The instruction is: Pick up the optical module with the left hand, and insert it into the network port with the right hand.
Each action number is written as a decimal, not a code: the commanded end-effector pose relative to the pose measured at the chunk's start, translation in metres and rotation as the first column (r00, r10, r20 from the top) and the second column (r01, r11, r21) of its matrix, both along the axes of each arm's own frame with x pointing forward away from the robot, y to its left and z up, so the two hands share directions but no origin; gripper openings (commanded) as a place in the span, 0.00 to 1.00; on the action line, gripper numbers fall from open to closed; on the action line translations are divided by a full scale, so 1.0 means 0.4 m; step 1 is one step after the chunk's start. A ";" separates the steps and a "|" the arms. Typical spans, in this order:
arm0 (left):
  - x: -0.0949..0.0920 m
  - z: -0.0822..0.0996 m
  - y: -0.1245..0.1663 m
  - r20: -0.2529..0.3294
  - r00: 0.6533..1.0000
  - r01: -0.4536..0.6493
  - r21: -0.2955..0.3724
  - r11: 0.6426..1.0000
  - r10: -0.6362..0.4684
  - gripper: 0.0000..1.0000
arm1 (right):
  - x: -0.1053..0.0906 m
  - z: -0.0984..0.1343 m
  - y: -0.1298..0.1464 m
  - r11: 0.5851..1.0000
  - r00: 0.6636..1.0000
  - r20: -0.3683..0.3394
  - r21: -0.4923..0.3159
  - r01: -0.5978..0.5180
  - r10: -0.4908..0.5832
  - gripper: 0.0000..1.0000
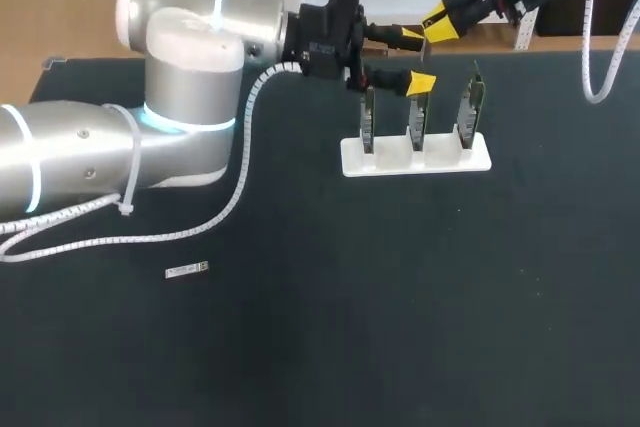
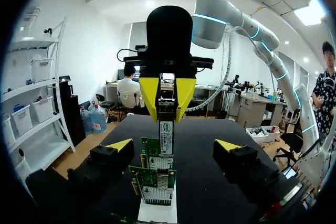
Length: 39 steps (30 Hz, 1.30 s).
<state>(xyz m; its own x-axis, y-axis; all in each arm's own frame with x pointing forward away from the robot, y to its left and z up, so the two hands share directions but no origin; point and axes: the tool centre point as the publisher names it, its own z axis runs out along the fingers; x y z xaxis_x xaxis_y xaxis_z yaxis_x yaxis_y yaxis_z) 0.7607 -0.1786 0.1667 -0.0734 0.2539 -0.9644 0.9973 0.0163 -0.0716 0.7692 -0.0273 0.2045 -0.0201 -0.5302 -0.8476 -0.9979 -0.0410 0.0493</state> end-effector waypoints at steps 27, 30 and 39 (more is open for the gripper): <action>0.004 -0.023 0.048 -0.008 0.999 -0.050 0.248 0.968 0.053 1.00 | 0.006 -0.002 -0.004 1.000 1.000 0.003 0.002 0.001 -0.001 0.00; 0.005 -0.024 0.048 -0.007 0.999 -0.048 0.253 0.966 0.052 1.00 | 0.007 -0.003 -0.004 1.000 1.000 0.001 0.003 0.002 -0.002 0.00; 0.006 -0.026 0.053 0.012 0.999 -0.043 0.239 0.970 0.041 1.00 | 0.010 -0.005 -0.003 1.000 1.000 -0.004 0.012 -0.010 0.010 0.00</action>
